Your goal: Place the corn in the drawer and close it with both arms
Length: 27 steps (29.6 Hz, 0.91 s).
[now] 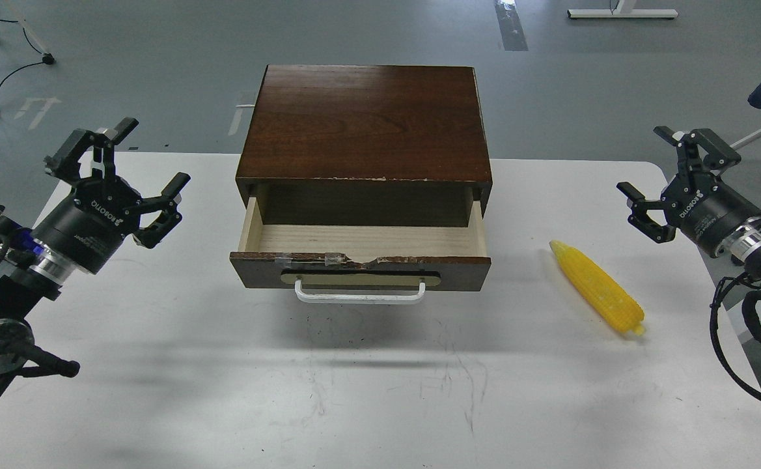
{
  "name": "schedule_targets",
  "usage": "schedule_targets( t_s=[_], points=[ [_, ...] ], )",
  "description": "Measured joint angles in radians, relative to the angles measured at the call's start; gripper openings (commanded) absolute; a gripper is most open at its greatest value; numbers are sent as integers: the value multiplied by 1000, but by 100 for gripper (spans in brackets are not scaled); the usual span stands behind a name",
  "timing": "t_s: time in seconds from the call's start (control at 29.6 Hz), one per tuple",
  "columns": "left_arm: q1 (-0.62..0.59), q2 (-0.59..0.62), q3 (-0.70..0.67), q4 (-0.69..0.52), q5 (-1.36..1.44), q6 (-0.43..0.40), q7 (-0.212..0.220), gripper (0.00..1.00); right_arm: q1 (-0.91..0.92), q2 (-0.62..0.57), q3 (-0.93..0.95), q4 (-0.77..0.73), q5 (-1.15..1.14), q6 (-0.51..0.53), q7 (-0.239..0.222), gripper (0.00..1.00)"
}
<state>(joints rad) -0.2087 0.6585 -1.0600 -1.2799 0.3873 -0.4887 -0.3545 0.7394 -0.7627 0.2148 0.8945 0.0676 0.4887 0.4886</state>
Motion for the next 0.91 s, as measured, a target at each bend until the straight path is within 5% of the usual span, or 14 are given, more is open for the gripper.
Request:
schedule_targets(
  t_s=[0.68, 0.91],
  points=[
    [5, -7, 3, 2, 39, 0, -20, 100, 4, -8, -9, 8, -48, 0, 0, 100],
    [5, -1, 5, 2, 42, 0, -21, 100, 120, -80, -8, 17, -430, 0, 0, 100]
  ],
)
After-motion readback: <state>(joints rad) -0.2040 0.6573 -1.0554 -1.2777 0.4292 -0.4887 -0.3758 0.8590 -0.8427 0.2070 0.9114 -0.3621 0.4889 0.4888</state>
